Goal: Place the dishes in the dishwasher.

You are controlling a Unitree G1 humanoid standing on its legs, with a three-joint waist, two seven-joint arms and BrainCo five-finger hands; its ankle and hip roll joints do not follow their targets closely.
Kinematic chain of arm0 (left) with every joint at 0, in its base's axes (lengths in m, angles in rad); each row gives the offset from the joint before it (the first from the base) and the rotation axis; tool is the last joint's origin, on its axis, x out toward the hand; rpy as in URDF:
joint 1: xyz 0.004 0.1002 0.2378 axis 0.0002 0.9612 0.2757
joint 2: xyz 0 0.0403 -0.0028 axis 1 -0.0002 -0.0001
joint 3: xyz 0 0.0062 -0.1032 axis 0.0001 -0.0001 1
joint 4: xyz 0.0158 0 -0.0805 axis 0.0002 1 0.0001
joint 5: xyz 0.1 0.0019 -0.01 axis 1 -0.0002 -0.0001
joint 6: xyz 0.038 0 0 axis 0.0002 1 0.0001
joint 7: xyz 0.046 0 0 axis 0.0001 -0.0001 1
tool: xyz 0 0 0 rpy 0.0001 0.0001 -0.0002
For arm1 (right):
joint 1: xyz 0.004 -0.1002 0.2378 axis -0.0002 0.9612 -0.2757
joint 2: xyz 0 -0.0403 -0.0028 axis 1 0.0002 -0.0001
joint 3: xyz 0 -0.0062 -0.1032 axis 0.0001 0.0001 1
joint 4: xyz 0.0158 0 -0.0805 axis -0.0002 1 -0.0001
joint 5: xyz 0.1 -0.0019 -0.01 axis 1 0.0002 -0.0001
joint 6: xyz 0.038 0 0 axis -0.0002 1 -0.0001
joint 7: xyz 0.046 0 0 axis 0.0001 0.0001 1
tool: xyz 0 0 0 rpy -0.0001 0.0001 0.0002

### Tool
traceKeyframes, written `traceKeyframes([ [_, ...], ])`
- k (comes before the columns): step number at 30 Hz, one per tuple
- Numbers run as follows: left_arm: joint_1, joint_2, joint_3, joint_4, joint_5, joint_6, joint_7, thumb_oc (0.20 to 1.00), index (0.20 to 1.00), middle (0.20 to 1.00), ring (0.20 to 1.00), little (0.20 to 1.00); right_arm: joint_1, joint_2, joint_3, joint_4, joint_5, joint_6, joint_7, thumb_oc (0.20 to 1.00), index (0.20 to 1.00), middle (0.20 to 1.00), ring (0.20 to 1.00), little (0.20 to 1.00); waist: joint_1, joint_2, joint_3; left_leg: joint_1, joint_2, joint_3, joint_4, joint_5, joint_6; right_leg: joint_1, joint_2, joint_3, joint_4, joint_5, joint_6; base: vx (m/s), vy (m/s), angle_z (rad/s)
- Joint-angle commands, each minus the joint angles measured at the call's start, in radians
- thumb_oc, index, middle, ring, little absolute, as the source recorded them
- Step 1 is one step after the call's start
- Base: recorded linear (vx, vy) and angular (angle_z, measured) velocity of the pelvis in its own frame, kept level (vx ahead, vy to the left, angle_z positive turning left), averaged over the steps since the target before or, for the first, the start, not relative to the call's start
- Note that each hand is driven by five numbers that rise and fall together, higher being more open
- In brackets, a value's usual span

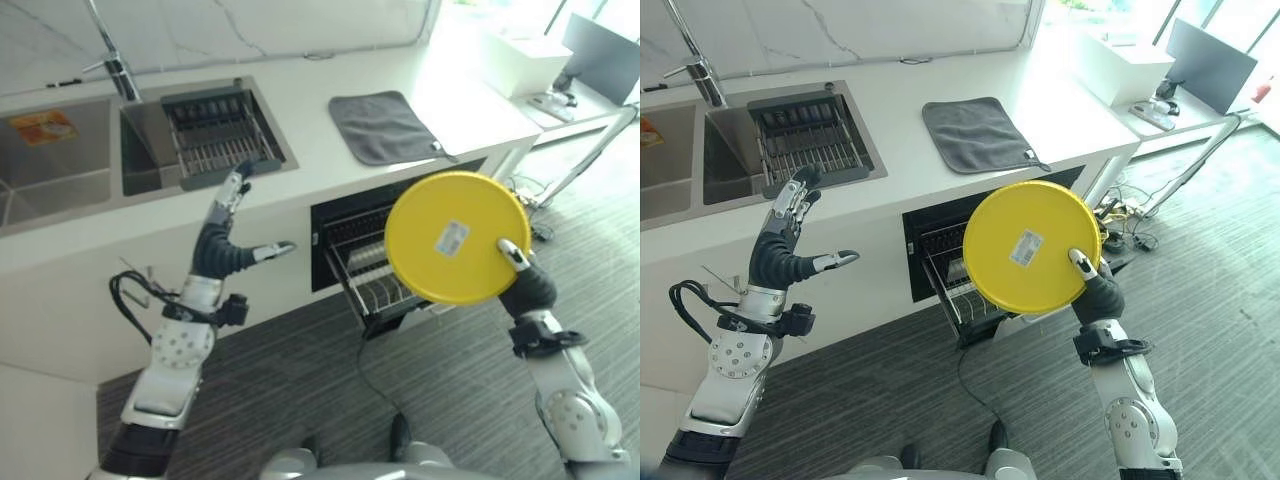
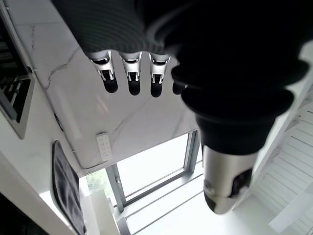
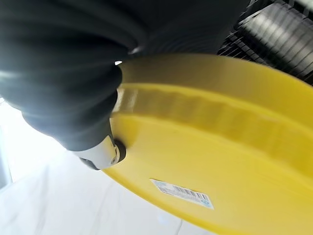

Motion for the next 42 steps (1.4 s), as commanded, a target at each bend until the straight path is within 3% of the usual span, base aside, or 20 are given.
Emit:
traceKeyframes([
  [1, 0.039, 0.061, 0.013, -0.095, -0.025, -0.078, -0.018, 1.000, 1.000, 1.000, 1.000, 1.000, -0.057, 0.000, -0.050, -0.111, 0.034, -0.099, 0.045, 0.200, 0.200, 0.200, 0.200, 0.200, -0.011, -0.034, -0.043, -0.006, 0.023, 0.028, -0.027, -0.009, -0.044, 0.030, -0.002, 0.016, 0.027, 0.037, 0.032, 0.21, -0.514, 0.84],
  [3, 0.058, 0.074, 0.035, -0.110, -0.036, -0.083, -0.036, 1.000, 1.000, 1.000, 1.000, 1.000, -0.057, -0.007, -0.051, -0.107, 0.043, -0.108, 0.051, 0.200, 0.200, 0.200, 0.200, 0.200, 0.003, -0.042, -0.039, -0.005, 0.043, 0.025, -0.019, -0.019, -0.049, 0.045, -0.003, -0.025, 0.025, 0.012, 0.043, 0.14, -0.554, 0.90],
  [5, 0.073, 0.082, 0.037, -0.109, -0.032, -0.079, -0.013, 1.000, 1.000, 1.000, 1.000, 1.000, -0.094, -0.029, -0.037, -0.101, 0.067, -0.095, 0.017, 0.200, 0.200, 0.200, 0.200, 0.200, 0.019, -0.044, -0.048, -0.001, 0.100, 0.058, -0.013, -0.003, -0.085, 0.071, 0.015, -0.074, 0.011, -0.017, 0.037, 0.10, -0.548, 0.78],
  [7, 0.106, 0.065, 0.049, -0.116, -0.087, -0.069, -0.026, 1.000, 1.000, 1.000, 1.000, 1.000, -0.118, -0.048, -0.038, -0.117, 0.059, -0.059, 0.000, 0.200, 0.200, 0.200, 0.200, 0.200, 0.016, -0.037, -0.058, 0.009, 0.158, 0.121, 0.003, 0.020, -0.118, 0.100, 0.048, -0.081, 0.011, -0.048, -0.002, 0.13, -0.454, 0.77],
  [10, 0.118, 0.048, 0.035, -0.126, -0.099, -0.080, -0.052, 1.000, 1.000, 1.000, 1.000, 1.000, -0.112, -0.076, -0.059, -0.119, 0.031, -0.069, -0.021, 0.200, 0.200, 0.200, 0.200, 0.200, 0.017, -0.035, -0.046, -0.051, 0.173, 0.151, 0.088, 0.032, -0.141, 0.122, 0.059, -0.113, 0.011, -0.066, -0.024, 0.05, -0.236, 0.41],
  [11, 0.109, 0.050, 0.026, -0.113, -0.130, -0.082, -0.055, 1.000, 1.000, 1.000, 1.000, 1.000, -0.117, -0.081, -0.063, -0.113, 0.011, -0.086, -0.035, 0.200, 0.200, 0.200, 0.200, 0.200, 0.014, -0.028, -0.040, -0.053, 0.193, 0.180, 0.041, 0.071, -0.152, 0.126, 0.058, -0.143, 0.011, -0.073, -0.023, -0.11, 0.066, 0.58],
  [12, 0.069, 0.045, 0.015, -0.064, -0.127, -0.086, -0.023, 1.000, 1.000, 1.000, 1.000, 1.000, -0.135, -0.081, -0.081, -0.100, -0.055, -0.119, -0.042, 0.200, 0.200, 0.200, 0.200, 0.200, 0.002, -0.013, -0.025, -0.067, 0.239, 0.241, -0.042, 0.150, -0.179, 0.130, 0.034, -0.218, 0.011, -0.083, -0.014, -0.12, 0.112, 1.27],
  [14, 0.067, 0.051, 0.011, -0.020, -0.062, -0.090, 0.071, 1.000, 1.000, 1.000, 1.000, 1.000, -0.145, -0.090, -0.091, -0.094, -0.090, -0.128, -0.027, 0.200, 0.200, 0.200, 0.200, 0.200, 0.000, -0.007, -0.028, -0.073, 0.225, 0.203, -0.051, 0.132, -0.175, 0.125, 0.027, -0.222, 0.011, -0.088, -0.016, -0.06, 0.165, 0.99],
  [15, 0.087, 0.050, 0.032, 0.000, -0.091, -0.054, 0.117, 1.000, 1.000, 1.000, 1.000, 1.000, -0.134, -0.099, -0.107, -0.093, -0.117, -0.140, -0.017, 0.200, 0.200, 0.200, 0.200, 0.200, 0.000, -0.003, -0.034, -0.073, 0.217, 0.201, -0.051, 0.124, -0.173, 0.127, 0.023, -0.229, 0.011, -0.091, -0.015, 0.01, 0.195, -0.09],
  [16, 0.112, 0.035, 0.057, 0.047, -0.195, -0.008, 0.174, 1.000, 1.000, 1.000, 1.000, 1.000, -0.126, -0.096, -0.120, -0.083, -0.155, -0.150, -0.012, 0.200, 0.200, 0.200, 0.200, 0.200, 0.005, -0.002, -0.041, -0.071, 0.214, 0.198, -0.051, 0.119, -0.174, 0.131, 0.018, -0.238, 0.011, -0.094, -0.016, 0.10, 0.187, -0.39],
  [17, 0.141, -0.053, 0.093, 0.266, -0.469, 0.076, 0.238, 1.000, 1.000, 1.000, 1.000, 1.000, -0.138, -0.072, -0.114, -0.043, -0.268, -0.186, -0.028, 0.200, 0.200, 0.200, 0.200, 0.200, 0.022, -0.006, -0.045, -0.057, 0.206, 0.187, -0.051, 0.105, -0.174, 0.150, 0.011, -0.251, 0.011, -0.100, -0.011, 0.11, 0.147, -0.11],
  [20, 0.214, -0.178, 0.166, 0.534, -0.541, 0.171, 0.257, 1.000, 1.000, 1.000, 1.000, 1.000, -0.129, -0.111, -0.144, -0.079, -0.407, -0.192, -0.108, 0.200, 0.200, 0.200, 0.200, 0.200, 0.042, -0.024, -0.056, -0.057, 0.196, 0.167, -0.051, 0.102, -0.167, 0.154, 0.002, -0.262, 0.011, -0.094, -0.008, 0.10, 0.060, 0.19],
  [22, 0.249, -0.221, 0.195, 0.619, -0.532, 0.163, 0.242, 1.000, 1.000, 1.000, 1.000, 1.000, -0.113, -0.120, -0.162, -0.087, -0.449, -0.211, -0.111, 0.200, 0.200, 0.200, 0.200, 0.200, 0.047, -0.027, -0.060, -0.056, 0.196, 0.167, -0.051, 0.098, -0.164, 0.154, -0.003, -0.264, 0.011, -0.093, -0.004, 0.07, 0.038, 0.21],
  [24, 0.273, -0.268, 0.235, 0.755, -0.601, 0.208, 0.268, 1.000, 1.000, 1.000, 1.000, 1.000, -0.096, -0.136, -0.188, -0.083, -0.577, -0.273, -0.123, 0.200, 0.200, 0.200, 0.200, 0.200, 0.053, -0.031, -0.066, -0.056, 0.194, 0.171, -0.051, 0.095, -0.160, 0.154, -0.009, -0.265, 0.011, -0.089, 0.005, 0.07, 0.057, 0.26],
  [27, 0.241, -0.275, 0.291, 1.030, -0.556, 0.200, 0.254, 1.000, 1.000, 1.000, 1.000, 1.000, -0.105, -0.209, -0.187, -0.059, -0.798, -0.336, -0.215, 0.200, 0.200, 0.200, 0.200, 0.200, 0.039, -0.032, -0.072, -0.045, 0.197, 0.194, -0.051, 0.087, -0.152, 0.150, -0.020, -0.250, 0.011, -0.081, 0.022, 0.07, 0.099, -0.01],
  [31, 0.235, -0.271, 0.297, 1.116, -0.520, 0.200, 0.244, 1.000, 1.000, 1.000, 1.000, 1.000, -0.120, -0.271, -0.184, -0.056, -0.999, -0.377, -0.267, 0.200, 0.200, 0.200, 0.200, 0.200, 0.045, -0.032, -0.077, -0.041, 0.198, 0.198, -0.051, 0.081, -0.150, 0.153, -0.021, -0.248, 0.011, -0.082, 0.030, 0.03, 0.021, -0.20],
  [32, 0.220, -0.263, 0.306, 1.176, -0.497, 0.193, 0.226, 1.000, 1.000, 1.000, 1.000, 1.000, -0.135, -0.330, -0.173, -0.046, -1.133, -0.391, -0.299, 0.200, 0.200, 0.200, 0.200, 0.200, 0.050, -0.034, -0.081, -0.040, 0.199, 0.196, -0.051, 0.078, -0.150, 0.154, -0.021, -0.249, 0.011, -0.082, 0.034, 0.02, 0.003, -0.17],
  [37, 0.208, -0.242, 0.334, 1.229, -0.478, 0.178, 0.218, 1.000, 1.000, 1.000, 1.000, 1.000, -0.131, -0.408, -0.145, -0.001, -1.303, -0.443, -0.324, 0.200, 0.200, 0.200, 0.200, 0.200, 0.054, -0.042, -0.089, -0.040, 0.199, 0.192, -0.051, 0.073, -0.151, 0.156, -0.016, -0.247, 0.011, -0.088, 0.037, 0.01, -0.005, -0.01],
  [39, 0.200, -0.221, 0.341, 1.241, -0.442, 0.174, 0.208, 1.000, 1.000, 1.000, 1.000, 1.000, -0.102, -0.492, -0.121, -0.001, -1.549, -0.541, -0.370, 0.200, 0.200, 0.200, 0.200, 0.200, 0.054, -0.045, -0.097, -0.041, 0.195, 0.181, -0.051, 0.070, -0.150, 0.153, -0.008, -0.240, 0.011, -0.091, 0.037, 0.02, -0.020, 0.05],
  [42, 0.200, -0.207, 0.334, 1.256, -0.435, 0.170, 0.204, 1.000, 1.000, 1.000, 1.000, 1.000, -0.107, -0.561, -0.076, 0.029, -1.642, -0.567, -0.411, 0.200, 0.200, 0.200, 0.200, 0.200, 0.060, -0.047, -0.101, -0.041, 0.191, 0.173, -0.051, 0.066, -0.149, 0.155, -0.004, -0.239, 0.011, -0.097, 0.037, 0.00, -0.005, 0.01],
])
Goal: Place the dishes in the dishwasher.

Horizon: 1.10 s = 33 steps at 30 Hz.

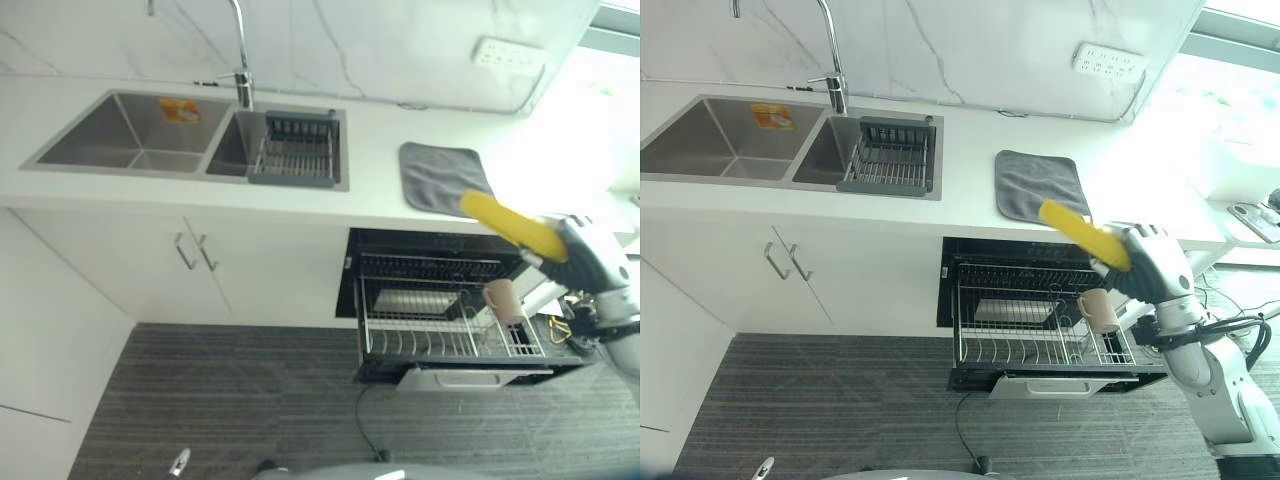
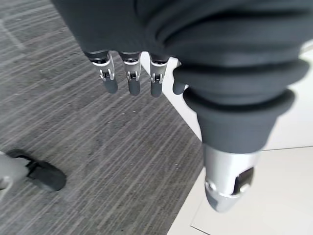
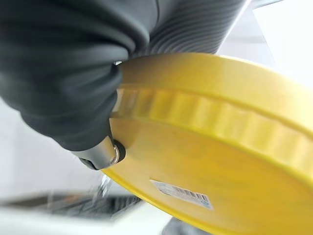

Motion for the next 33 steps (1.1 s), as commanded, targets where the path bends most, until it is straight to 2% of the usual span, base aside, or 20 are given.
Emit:
traceKeyframes([
  [1, -0.054, 0.037, 0.003, 0.039, 0.055, -0.042, -0.004, 1.000, 1.000, 1.000, 1.000, 1.000, -0.084, -0.046, -0.009, -0.036, -0.044, -0.038, -0.109, 0.200, 0.200, 0.200, 0.200, 0.200, 0.023, 0.021, 0.009, -0.022, 0.039, -0.023, 0.003, -0.024, 0.015, 0.044, -0.061, -0.028, 0.008, -0.040, 0.089, 0.00, 0.000, 0.00],
  [10, -0.058, 0.055, -0.013, 0.033, 0.053, -0.037, -0.020, 1.000, 1.000, 1.000, 1.000, 1.000, -0.112, -0.079, 0.121, 0.070, -0.099, -0.078, -0.141, 0.200, 0.200, 0.200, 0.200, 0.200, 0.040, 0.021, 0.007, -0.022, 0.030, -0.041, 0.003, -0.027, 0.017, 0.050, -0.058, -0.039, 0.008, -0.047, 0.085, 0.00, 0.000, 0.00],
  [16, -0.058, 0.057, -0.019, 0.035, 0.064, -0.032, -0.009, 1.000, 1.000, 1.000, 1.000, 1.000, -0.151, -0.022, 0.229, 0.205, -0.103, -0.043, -0.179, 0.200, 0.200, 0.200, 0.200, 0.200, 0.056, 0.022, 0.012, -0.022, 0.028, -0.052, 0.003, -0.026, 0.017, 0.052, -0.056, -0.048, 0.008, -0.046, 0.082, 0.02, -0.019, 0.08],
  [19, -0.063, 0.068, -0.034, 0.032, 0.073, -0.022, -0.010, 1.000, 1.000, 1.000, 1.000, 1.000, -0.190, 0.011, 0.302, 0.293, -0.110, -0.003, -0.207, 0.200, 0.200, 0.200, 0.200, 0.200, 0.072, 0.026, 0.017, -0.024, 0.026, -0.063, 0.003, -0.025, 0.018, 0.058, -0.053, -0.055, 0.008, -0.049, 0.080, 0.05, -0.044, 0.03],
  [22, -0.049, 0.075, -0.033, 0.022, 0.099, -0.013, -0.011, 1.000, 1.000, 1.000, 1.000, 1.000, -0.202, 0.037, 0.329, 0.361, -0.083, 0.032, -0.220, 0.200, 0.200, 0.200, 0.200, 0.200, 0.085, 0.028, 0.021, -0.013, 0.016, -0.083, 0.003, -0.029, 0.024, 0.086, -0.039, -0.059, 0.008, -0.061, 0.065, 0.15, -0.029, 0.08],
  [23, -0.042, 0.076, -0.032, 0.012, 0.110, -0.008, -0.006, 1.000, 1.000, 1.000, 1.000, 1.000, -0.209, 0.048, 0.327, 0.380, -0.057, 0.052, -0.215, 0.200, 0.200, 0.200, 0.200, 0.200, 0.089, 0.032, 0.034, -0.004, 0.013, -0.089, 0.008, -0.019, 0.027, 0.083, -0.031, -0.059, 0.053, -0.083, 0.053, 0.12, 0.008, 0.28],
  [25, -0.051, 0.085, -0.046, 0.008, 0.124, -0.012, -0.009, 1.000, 1.000, 1.000, 1.000, 1.000, -0.238, 0.062, 0.337, 0.413, -0.057, 0.076, -0.236, 0.200, 0.200, 0.200, 0.200, 0.200, 0.096, 0.042, 0.076, -0.070, 0.015, -0.116, 0.138, -0.042, 0.023, 0.022, -0.037, -0.057, 0.186, -0.138, 0.033, -0.01, -0.007, 0.19],
  [28, -0.101, 0.111, -0.090, -0.018, 0.080, -0.019, 0.025, 1.000, 1.000, 1.000, 1.000, 1.000, -0.306, 0.049, 0.356, 0.460, -0.078, 0.098, -0.275, 0.200, 0.200, 0.200, 0.200, 0.200, 0.095, 0.051, 0.141, -0.211, 0.009, -0.140, 0.310, -0.080, 0.018, -0.079, -0.056, -0.054, 0.298, -0.176, 0.012, -0.20, -0.022, 0.09],
  [29, -0.112, 0.119, -0.107, -0.028, 0.037, -0.015, 0.036, 1.000, 1.000, 1.000, 1.000, 1.000, -0.344, 0.039, 0.377, 0.484, -0.095, 0.099, -0.281, 0.200, 0.200, 0.200, 0.200, 0.200, 0.097, 0.060, 0.163, -0.241, 0.007, -0.151, 0.341, -0.088, 0.014, -0.110, -0.061, -0.051, 0.329, -0.188, 0.007, -0.22, 0.033, 0.15],
  [33, -0.113, 0.122, -0.117, -0.041, 0.045, -0.028, 0.029, 1.000, 1.000, 1.000, 1.000, 1.000, -0.399, 0.001, 0.425, 0.498, -0.071, 0.120, -0.272, 0.200, 0.200, 0.200, 0.200, 0.200, 0.106, 0.059, 0.191, -0.301, 0.013, -0.174, 0.439, -0.119, 0.016, -0.170, -0.079, -0.048, 0.425, -0.220, -0.011, -0.05, 0.021, -0.11],
])
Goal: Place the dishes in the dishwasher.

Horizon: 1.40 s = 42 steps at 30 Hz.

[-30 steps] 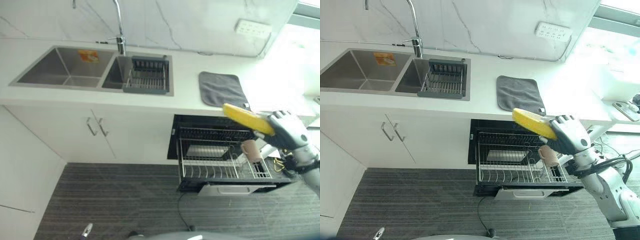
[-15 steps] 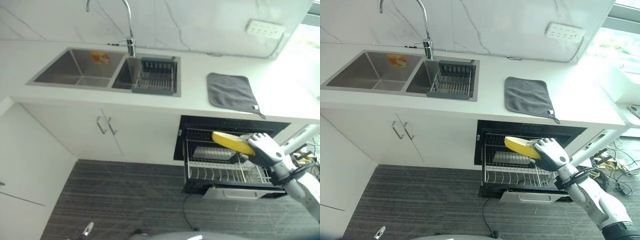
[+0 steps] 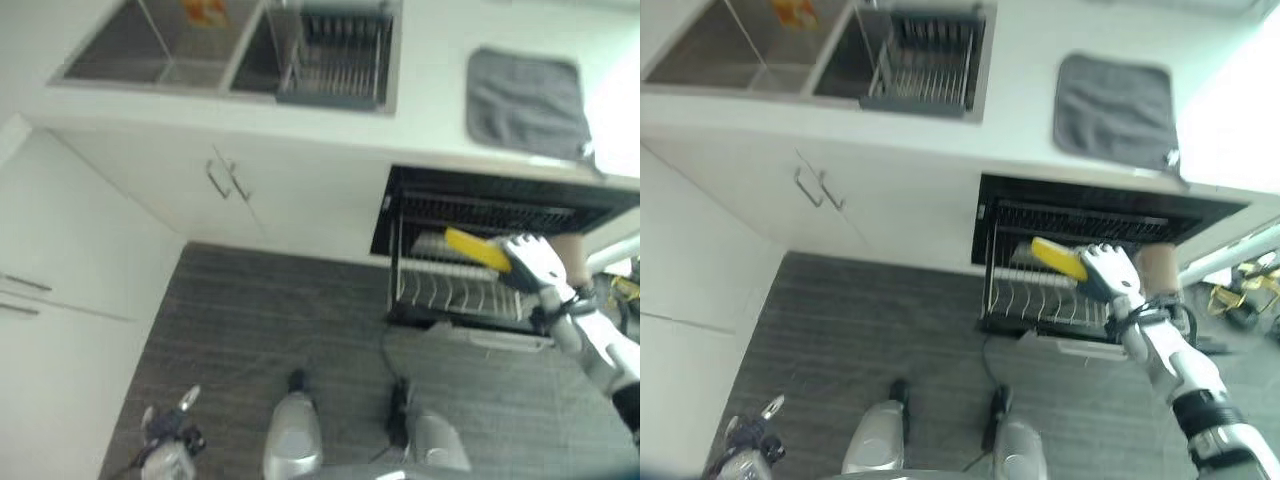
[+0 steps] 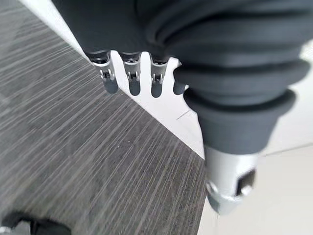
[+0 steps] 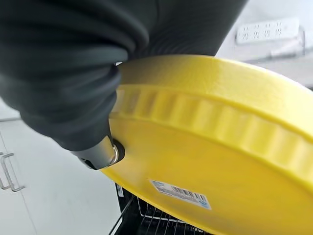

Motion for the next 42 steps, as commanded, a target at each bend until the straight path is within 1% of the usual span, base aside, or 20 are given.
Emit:
traceKeyframes([
  [1, 0.068, 0.046, -0.010, -0.013, -0.015, -0.029, 0.018, 1.000, 1.000, 1.000, 1.000, 1.000, -0.002, -0.042, 0.008, -0.085, 0.052, 0.001, -0.062, 0.200, 0.200, 0.200, 0.200, 0.200, 0.022, -0.042, -0.085, -0.014, 0.009, -0.066, 0.093, -0.018, -0.001, 0.100, -0.028, -0.025, 0.045, -0.070, 0.021, 0.03, 0.022, 0.01],
  [3, 0.093, 0.050, -0.017, -0.045, -0.021, -0.020, -0.006, 1.000, 1.000, 1.000, 1.000, 1.000, 0.004, -0.055, 0.015, -0.078, 0.046, 0.005, -0.041, 0.200, 0.200, 0.200, 0.200, 0.200, 0.027, -0.036, -0.077, -0.042, 0.008, -0.072, 0.159, -0.048, 0.007, 0.085, -0.039, -0.022, 0.102, -0.091, 0.012, 0.08, 0.065, 0.06],
  [5, 0.109, 0.051, -0.022, -0.056, -0.020, -0.018, -0.022, 1.000, 1.000, 1.000, 1.000, 1.000, 0.008, -0.062, 0.022, -0.066, 0.025, 0.003, -0.037, 0.200, 0.200, 0.200, 0.200, 0.200, 0.032, -0.033, -0.076, -0.051, 0.007, -0.073, 0.184, -0.062, 0.012, 0.080, -0.047, -0.026, 0.127, -0.100, 0.009, 0.11, 0.049, 0.08],
  [7, 0.119, 0.057, -0.028, -0.065, -0.017, -0.007, -0.030, 1.000, 1.000, 1.000, 1.000, 1.000, 0.003, -0.063, 0.032, -0.033, 0.040, 0.035, -0.046, 0.200, 0.200, 0.200, 0.200, 0.200, 0.040, -0.030, -0.074, -0.063, 0.007, -0.075, 0.219, -0.077, 0.016, 0.075, -0.059, -0.030, 0.160, -0.111, 0.007, 0.09, 0.023, 0.09],
  [9, 0.125, 0.061, -0.036, -0.070, -0.016, -0.002, -0.027, 1.000, 1.000, 1.000, 1.000, 1.000, -0.014, -0.049, 0.040, 0.018, -0.006, 0.049, -0.060, 0.200, 0.200, 0.200, 0.200, 0.200, 0.044, -0.026, -0.072, -0.069, 0.009, -0.075, 0.236, -0.082, 0.016, 0.073, -0.067, -0.033, 0.181, -0.118, 0.006, 0.09, 0.015, 0.05],
  [12, 0.133, 0.074, -0.044, -0.071, -0.014, 0.005, -0.025, 1.000, 1.000, 1.000, 1.000, 1.000, -0.059, -0.050, 0.090, 0.083, -0.025, 0.104, -0.068, 0.200, 0.200, 0.200, 0.200, 0.200, 0.060, -0.017, -0.069, -0.082, 0.011, -0.077, 0.271, -0.091, 0.016, 0.067, -0.080, -0.041, 0.212, -0.126, 0.004, 0.09, 0.005, 0.04],
  [14, 0.138, 0.078, -0.051, -0.068, -0.018, 0.003, -0.028, 1.000, 1.000, 1.000, 1.000, 1.000, -0.090, -0.046, 0.121, 0.130, -0.058, 0.150, -0.049, 0.200, 0.200, 0.200, 0.200, 0.200, 0.069, -0.012, -0.066, -0.092, 0.012, -0.078, 0.289, -0.094, 0.016, 0.058, -0.088, -0.044, 0.233, -0.131, 0.005, 0.09, 0.000, 0.07],
  [15, 0.140, 0.082, -0.052, -0.067, -0.019, 0.004, -0.030, 1.000, 1.000, 1.000, 1.000, 1.000, -0.110, -0.048, 0.150, 0.159, -0.078, 0.155, -0.045, 0.200, 0.200, 0.200, 0.200, 0.200, 0.075, -0.008, -0.064, -0.095, 0.013, -0.079, 0.296, -0.096, 0.017, 0.054, -0.093, -0.046, 0.244, -0.134, 0.005, 0.08, 0.003, 0.03],
  [16, 0.145, 0.090, -0.054, -0.072, -0.025, 0.010, -0.029, 1.000, 1.000, 1.000, 1.000, 1.000, -0.129, -0.052, 0.179, 0.179, -0.081, 0.168, -0.031, 0.200, 0.200, 0.200, 0.200, 0.200, 0.082, -0.004, -0.062, -0.103, 0.012, -0.081, 0.306, -0.097, 0.018, 0.047, -0.098, -0.049, 0.258, -0.137, 0.004, 0.08, 0.005, 0.04],
  [20, 0.155, 0.097, -0.064, -0.086, -0.032, 0.018, -0.023, 1.000, 1.000, 1.000, 1.000, 1.000, -0.170, -0.047, 0.219, 0.221, -0.061, 0.203, -0.022, 0.200, 0.200, 0.200, 0.200, 0.200, 0.095, 0.006, -0.052, -0.127, 0.008, -0.089, 0.336, -0.101, 0.018, 0.021, -0.112, -0.049, 0.297, -0.143, 0.005, 0.05, -0.002, 0.08],
  [21, 0.157, 0.099, -0.068, -0.081, -0.034, 0.012, -0.027, 1.000, 1.000, 1.000, 1.000, 1.000, -0.180, -0.041, 0.228, 0.250, -0.061, 0.210, -0.030, 0.200, 0.200, 0.200, 0.200, 0.200, 0.098, 0.011, -0.047, -0.137, 0.008, -0.092, 0.346, -0.097, 0.018, 0.013, -0.116, -0.049, 0.309, -0.146, 0.004, 0.02, -0.029, 0.10],
  [22, 0.157, 0.105, -0.078, -0.087, -0.049, 0.011, -0.027, 1.000, 1.000, 1.000, 1.000, 1.000, -0.203, -0.034, 0.239, 0.306, -0.057, 0.221, -0.036, 0.200, 0.200, 0.200, 0.200, 0.200, 0.108, 0.018, -0.036, -0.167, 0.001, -0.099, 0.375, -0.108, 0.022, -0.022, -0.130, -0.044, 0.346, -0.148, 0.005, -0.01, -0.031, 0.06],
  [25, 0.153, 0.114, -0.082, -0.098, -0.084, 0.010, -0.035, 1.000, 1.000, 1.000, 1.000, 1.000, -0.242, -0.029, 0.263, 0.356, -0.058, 0.229, -0.035, 0.200, 0.200, 0.200, 0.200, 0.200, 0.114, 0.028, -0.021, -0.193, -0.007, -0.105, 0.386, -0.110, 0.025, -0.054, -0.141, -0.040, 0.370, -0.148, 0.007, -0.06, -0.008, 0.09],
  [28, 0.153, 0.127, -0.096, -0.129, -0.130, 0.011, -0.042, 1.000, 1.000, 1.000, 1.000, 1.000, -0.285, -0.049, 0.294, 0.381, -0.046, 0.244, -0.021, 0.200, 0.200, 0.200, 0.200, 0.200, 0.118, 0.045, 0.007, -0.231, -0.016, -0.108, 0.407, -0.114, 0.027, -0.108, -0.162, -0.025, 0.416, -0.155, 0.014, -0.12, 0.024, 0.05],
  [31, 0.139, 0.142, -0.110, -0.140, -0.158, 0.008, -0.056, 1.000, 1.000, 1.000, 1.000, 1.000, -0.325, -0.058, 0.316, 0.431, -0.045, 0.248, -0.027, 0.200, 0.200, 0.200, 0.200, 0.200, 0.123, 0.053, 0.024, -0.271, -0.025, -0.111, 0.428, -0.118, 0.031, -0.161, -0.181, -0.015, 0.451, -0.157, 0.020, -0.15, -0.004, 0.02],
  [35, 0.125, 0.159, -0.132, -0.170, -0.221, 0.004, -0.084, 1.000, 1.000, 1.000, 1.000, 1.000, -0.404, -0.083, 0.348, 0.492, -0.012, 0.272, -0.028, 0.200, 0.200, 0.200, 0.200, 0.200, 0.126, 0.075, 0.051, -0.323, -0.038, -0.113, 0.436, -0.112, 0.034, -0.238, -0.199, 0.008, 0.493, -0.160, 0.026, -0.14, 0.042, 0.03],
  [38, 0.116, 0.167, -0.144, -0.186, -0.244, 0.006, -0.088, 1.000, 1.000, 1.000, 1.000, 1.000, -0.440, -0.096, 0.363, 0.513, 0.002, 0.277, -0.031, 0.200, 0.200, 0.200, 0.200, 0.200, 0.129, 0.084, 0.068, -0.349, -0.049, -0.115, 0.428, -0.102, 0.036, -0.276, -0.205, 0.020, 0.501, -0.155, 0.031, -0.14, 0.024, 0.01],
  [40, 0.106, 0.174, -0.148, -0.191, -0.258, 0.009, -0.092, 1.000, 1.000, 1.000, 1.000, 1.000, -0.481, -0.106, 0.378, 0.534, 0.021, 0.275, -0.019, 0.200, 0.200, 0.200, 0.200, 0.200, 0.132, 0.090, 0.080, -0.374, -0.057, -0.116, 0.421, -0.093, 0.036, -0.311, -0.209, 0.029, 0.508, -0.151, 0.035, -0.18, 0.029, 0.02],
  [41, 0.104, 0.178, -0.150, -0.193, -0.272, 0.009, -0.099, 1.000, 1.000, 1.000, 1.000, 1.000, -0.512, -0.114, 0.392, 0.537, 0.026, 0.275, 0.015, 0.200, 0.200, 0.200, 0.200, 0.200, 0.135, 0.094, 0.084, -0.388, -0.060, -0.114, 0.413, -0.089, 0.036, -0.331, -0.210, 0.034, 0.509, -0.151, 0.036, -0.12, 0.040, -0.07],
  [42, 0.103, 0.177, -0.149, -0.193, -0.272, 0.008, -0.100, 1.000, 1.000, 1.000, 1.000, 1.000, -0.518, -0.114, 0.397, 0.539, 0.031, 0.277, 0.027, 0.200, 0.200, 0.200, 0.200, 0.200, 0.135, 0.095, 0.085, -0.390, -0.060, -0.114, 0.411, -0.088, 0.036, -0.334, -0.210, 0.035, 0.509, -0.151, 0.036, -0.04, 0.025, -0.10],
])
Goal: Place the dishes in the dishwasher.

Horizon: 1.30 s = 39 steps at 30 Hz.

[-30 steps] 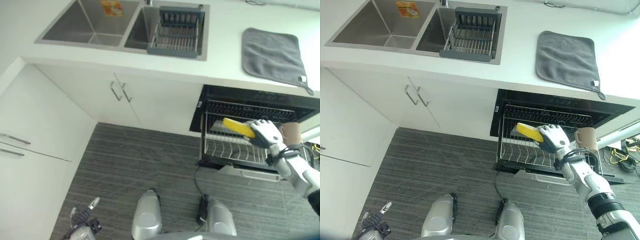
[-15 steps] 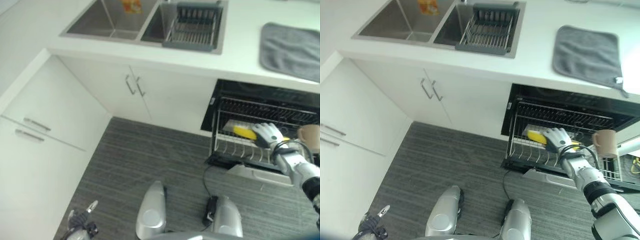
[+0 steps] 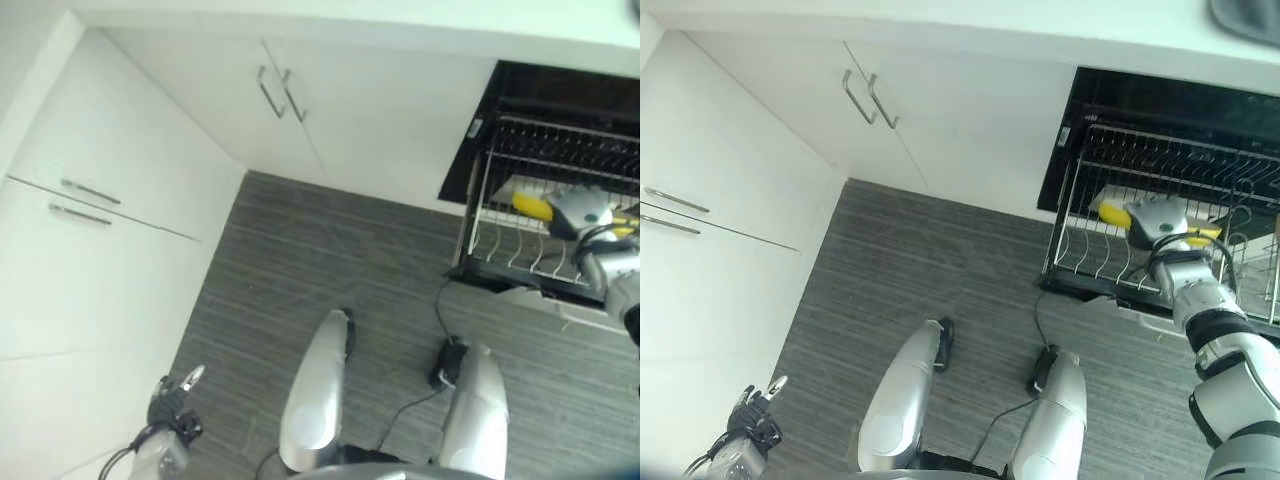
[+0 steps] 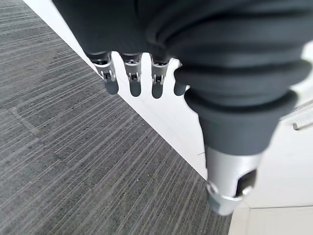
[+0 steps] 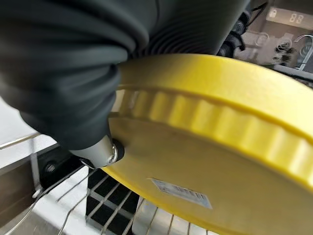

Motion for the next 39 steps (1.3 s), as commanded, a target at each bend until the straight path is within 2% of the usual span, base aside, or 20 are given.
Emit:
traceKeyframes([
  [1, 0.047, 0.091, -0.012, 0.012, -0.046, -0.028, -0.001, 1.000, 1.000, 1.000, 1.000, 1.000, 0.013, 0.007, 0.046, 0.039, 0.068, -0.001, 0.078, 0.200, 0.200, 0.200, 0.200, 0.200, 0.025, -0.020, -0.074, 0.026, 0.003, -0.055, -0.083, 0.048, -0.002, 0.070, -0.053, -0.014, -0.023, 0.013, 0.049, 0.00, -0.004, -0.06],
  [7, 0.020, 0.099, -0.026, 0.012, -0.067, -0.035, -0.017, 1.000, 1.000, 1.000, 1.000, 1.000, -0.035, 0.029, 0.072, 0.104, 0.073, -0.002, 0.098, 0.200, 0.200, 0.200, 0.200, 0.200, 0.034, -0.011, -0.069, 0.003, -0.004, -0.058, -0.085, 0.049, 0.002, 0.040, -0.053, -0.013, -0.014, 0.011, 0.046, -0.04, 0.005, 0.00],
  [8, 0.014, 0.103, -0.032, 0.005, -0.075, -0.035, -0.019, 1.000, 1.000, 1.000, 1.000, 1.000, -0.043, 0.034, 0.076, 0.118, 0.100, 0.026, 0.137, 0.200, 0.200, 0.200, 0.200, 0.200, 0.038, -0.009, -0.069, -0.004, -0.006, -0.060, -0.084, 0.049, 0.003, 0.033, -0.053, -0.016, -0.011, 0.010, 0.045, -0.04, -0.004, 0.01],
  [13, -0.003, 0.105, -0.042, -0.006, -0.075, -0.028, -0.022, 1.000, 1.000, 1.000, 1.000, 1.000, -0.053, 0.072, 0.061, 0.162, 0.169, 0.080, 0.210, 0.200, 0.200, 0.200, 0.200, 0.200, 0.048, -0.004, -0.066, -0.015, -0.014, -0.063, -0.091, 0.054, 0.007, 0.022, -0.052, -0.024, -0.011, 0.011, 0.041, -0.03, -0.007, 0.01],
  [14, -0.007, 0.103, -0.043, -0.009, -0.070, -0.024, -0.019, 1.000, 1.000, 1.000, 1.000, 1.000, -0.055, 0.087, 0.053, 0.176, 0.198, 0.102, 0.247, 0.570, 0.570, 0.570, 0.570, 0.570, 0.051, -0.003, -0.067, -0.017, -0.017, -0.063, -0.095, 0.056, 0.009, 0.022, -0.051, -0.027, -0.015, 0.011, 0.039, 0.00, 0.000, 0.00],
  [15, -0.009, 0.101, -0.044, -0.010, -0.067, -0.023, -0.018, 1.000, 1.000, 1.000, 1.000, 1.000, -0.055, 0.095, 0.048, 0.186, 0.209, 0.113, 0.272, 1.000, 1.000, 1.000, 1.000, 1.000, 0.054, -0.003, -0.067, -0.019, -0.018, -0.063, -0.096, 0.056, 0.010, 0.021, -0.051, -0.029, -0.016, 0.012, 0.038, -0.04, -0.016, 0.03],
  [16, -0.012, 0.102, -0.042, -0.014, -0.059, -0.019, -0.021, 1.000, 1.000, 1.000, 1.000, 1.000, -0.053, 0.111, 0.039, 0.207, 0.224, 0.122, 0.309, 1.000, 1.000, 1.000, 1.000, 1.000, 0.059, -0.003, -0.065, -0.021, -0.022, -0.064, -0.098, 0.058, 0.012, 0.019, -0.050, -0.033, -0.017, 0.013, 0.036, -0.03, -0.017, 0.03],
  [22, -0.016, 0.103, -0.046, -0.034, -0.044, -0.005, -0.006, 1.000, 1.000, 1.000, 1.000, 1.000, -0.060, 0.147, -0.002, 0.208, 0.342, 0.125, 0.338, 1.000, 1.000, 1.000, 1.000, 1.000, 0.064, -0.008, -0.062, -0.012, -0.024, -0.064, -0.103, 0.059, 0.017, 0.030, -0.042, -0.040, -0.020, 0.014, 0.029, -0.01, -0.002, 0.05],
  [23, -0.013, 0.102, -0.045, -0.038, -0.042, -0.005, -0.004, 1.000, 1.000, 1.000, 1.000, 1.000, -0.053, 0.159, -0.025, 0.207, 0.418, 0.138, 0.352, 1.000, 1.000, 1.000, 1.000, 1.000, 0.064, -0.011, -0.061, -0.010, -0.022, -0.063, -0.105, 0.060, 0.018, 0.034, -0.039, -0.042, -0.022, 0.014, 0.027, 0.00, 0.003, 0.06],
  [24, -0.014, 0.098, -0.046, -0.039, -0.039, -0.007, -0.002, 1.000, 1.000, 1.000, 1.000, 1.000, -0.043, 0.175, -0.067, 0.206, 0.509, 0.106, 0.361, 1.000, 1.000, 1.000, 1.000, 1.000, 0.063, -0.014, -0.061, -0.007, -0.023, -0.063, -0.107, 0.061, 0.021, 0.038, -0.034, -0.044, -0.026, 0.016, 0.024, 0.00, 0.009, 0.05],
  [26, -0.010, 0.091, -0.039, -0.049, -0.028, -0.002, 0.006, 1.000, 1.000, 1.000, 1.000, 1.000, -0.022, 0.189, -0.112, 0.176, 0.585, 0.081, 0.377, 1.000, 1.000, 1.000, 1.000, 1.000, 0.058, -0.022, -0.060, -0.008, -0.020, -0.061, -0.101, 0.058, 0.023, 0.038, -0.029, -0.043, -0.026, 0.017, 0.021, 0.00, 0.000, 0.00],
  [29, -0.003, 0.085, -0.035, -0.070, -0.020, 0.008, 0.027, 1.000, 1.000, 1.000, 1.000, 1.000, 0.007, 0.195, -0.173, 0.101, 0.733, 0.083, 0.403, 1.000, 1.000, 1.000, 1.000, 1.000, 0.049, -0.031, -0.058, -0.005, -0.018, -0.059, -0.095, 0.054, 0.025, 0.042, -0.021, -0.039, -0.028, 0.018, 0.017, 0.00, 0.000, 0.00],
  [31, 0.009, 0.074, -0.026, -0.079, -0.011, 0.007, 0.035, 1.000, 1.000, 1.000, 1.000, 1.000, 0.028, 0.200, -0.218, 0.030, 0.841, 0.115, 0.421, 1.000, 1.000, 1.000, 1.000, 1.000, 0.042, -0.038, -0.058, 0.003, -0.014, -0.055, -0.099, 0.055, 0.025, 0.047, -0.014, -0.034, -0.033, 0.019, 0.014, 0.02, 0.027, -0.04],
  [34, 0.038, 0.048, -0.009, -0.087, -0.001, -0.014, 0.043, 1.000, 1.000, 1.000, 1.000, 1.000, 0.074, 0.196, -0.318, -0.139, 1.035, 0.145, 0.391, 1.000, 1.000, 1.000, 1.000, 1.000, 0.025, -0.048, -0.057, 0.022, -0.005, -0.047, -0.111, 0.056, 0.027, 0.062, -0.001, -0.026, -0.044, 0.020, 0.009, 0.01, 0.050, -0.08],
  [35, 0.048, 0.037, 0.000, -0.089, 0.003, -0.023, 0.047, 1.000, 1.000, 1.000, 1.000, 1.000, 0.105, 0.202, -0.371, -0.204, 1.113, 0.151, 0.384, 1.000, 1.000, 1.000, 1.000, 1.000, 0.018, -0.053, -0.061, 0.017, -0.003, -0.045, -0.128, 0.083, 0.032, 0.057, 0.005, -0.028, -0.061, 0.043, -0.001, -0.01, 0.063, -0.17],
  [37, 0.076, 0.009, 0.018, -0.091, 0.010, -0.037, 0.053, 1.000, 1.000, 1.000, 1.000, 1.000, 0.205, 0.243, -0.501, -0.356, 1.256, 0.135, 0.363, 1.000, 1.000, 1.000, 1.000, 1.000, -0.002, -0.063, -0.060, 0.025, 0.002, -0.040, -0.128, 0.080, 0.036, 0.062, 0.017, -0.018, -0.061, 0.041, -0.002, 0.02, 0.063, -0.15],
  [38, 0.088, -0.009, 0.026, -0.087, 0.012, -0.045, 0.055, 1.000, 1.000, 1.000, 1.000, 1.000, 0.263, 0.274, -0.567, -0.445, 1.325, 0.098, 0.363, 1.000, 1.000, 1.000, 1.000, 1.000, -0.013, -0.069, -0.058, 0.029, 0.006, -0.037, -0.129, 0.079, 0.038, 0.064, 0.023, -0.014, -0.061, 0.040, -0.003, 0.04, 0.059, -0.10],
  [39, 0.093, -0.020, 0.028, -0.085, 0.014, -0.049, 0.059, 1.000, 1.000, 1.000, 1.000, 1.000, 0.299, 0.296, -0.603, -0.513, 1.362, 0.091, 0.353, 1.000, 1.000, 1.000, 1.000, 1.000, -0.021, -0.073, -0.058, 0.032, 0.006, -0.035, -0.129, 0.078, 0.040, 0.067, 0.027, -0.011, -0.063, 0.041, -0.003, 0.04, 0.061, -0.15],
])
